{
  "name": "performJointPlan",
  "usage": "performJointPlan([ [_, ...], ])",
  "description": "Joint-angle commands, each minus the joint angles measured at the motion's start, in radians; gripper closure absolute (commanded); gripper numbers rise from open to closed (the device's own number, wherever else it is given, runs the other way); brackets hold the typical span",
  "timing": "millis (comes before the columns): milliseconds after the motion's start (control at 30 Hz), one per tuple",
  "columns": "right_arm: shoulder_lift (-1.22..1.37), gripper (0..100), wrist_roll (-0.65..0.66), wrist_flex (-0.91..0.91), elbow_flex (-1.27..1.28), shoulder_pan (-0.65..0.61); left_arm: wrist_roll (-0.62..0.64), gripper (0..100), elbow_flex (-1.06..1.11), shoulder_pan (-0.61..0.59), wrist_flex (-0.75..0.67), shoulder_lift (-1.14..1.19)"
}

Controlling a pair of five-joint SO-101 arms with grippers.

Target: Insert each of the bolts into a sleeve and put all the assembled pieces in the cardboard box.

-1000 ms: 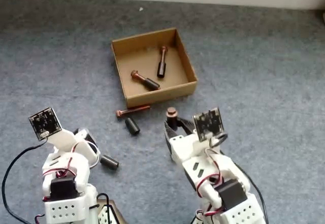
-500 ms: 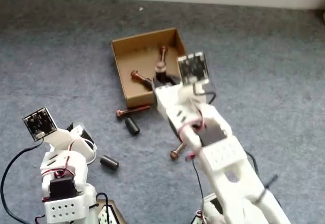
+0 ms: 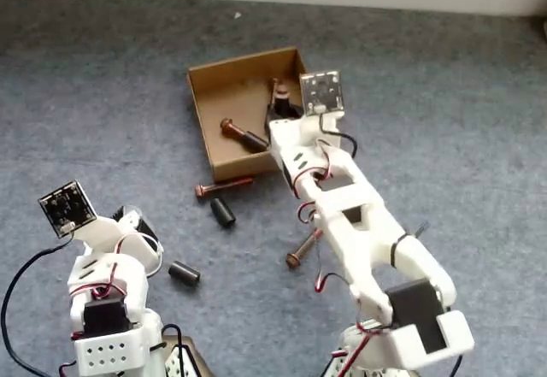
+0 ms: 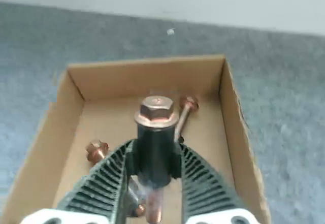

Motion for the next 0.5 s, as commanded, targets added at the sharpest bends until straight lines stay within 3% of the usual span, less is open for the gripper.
performJointPlan([
  [0,-0.007,88.2,-0.012,0.012,-0.101,0.019,-0.011,99,0.019,-0.013,-0.015,-0.004],
  [67,-0.008,83.7,-0.017,0.087,-0.127,0.019,-0.011,99,0.019,-0.013,-0.015,-0.004],
  [467,-0.137,83.5,-0.012,0.410,-0.193,-0.027,-0.011,99,0.019,-0.016,-0.017,-0.004],
])
